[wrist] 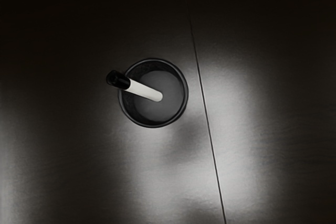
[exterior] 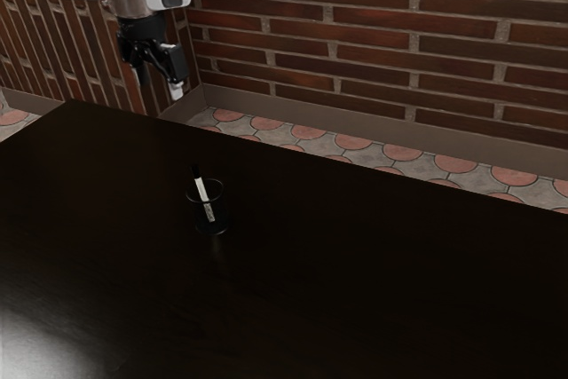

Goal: Take the marker out of the pen holder and place it to the left of the pen holder.

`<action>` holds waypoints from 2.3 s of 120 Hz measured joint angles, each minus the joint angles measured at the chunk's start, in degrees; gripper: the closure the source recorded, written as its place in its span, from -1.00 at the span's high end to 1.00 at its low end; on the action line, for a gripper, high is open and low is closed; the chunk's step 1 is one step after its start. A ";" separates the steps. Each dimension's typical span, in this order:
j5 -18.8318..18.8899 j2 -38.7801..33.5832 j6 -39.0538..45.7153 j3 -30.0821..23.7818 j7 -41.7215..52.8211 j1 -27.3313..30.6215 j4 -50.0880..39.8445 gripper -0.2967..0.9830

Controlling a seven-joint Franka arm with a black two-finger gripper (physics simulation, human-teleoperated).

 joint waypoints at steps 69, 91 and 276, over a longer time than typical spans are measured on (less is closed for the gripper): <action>-4.25 23.13 -5.19 -0.68 5.92 6.43 18.39 0.54; -5.11 28.07 -7.44 -0.68 9.38 7.74 19.80 0.54; -6.60 19.22 -0.64 -0.59 20.50 7.44 16.90 -0.66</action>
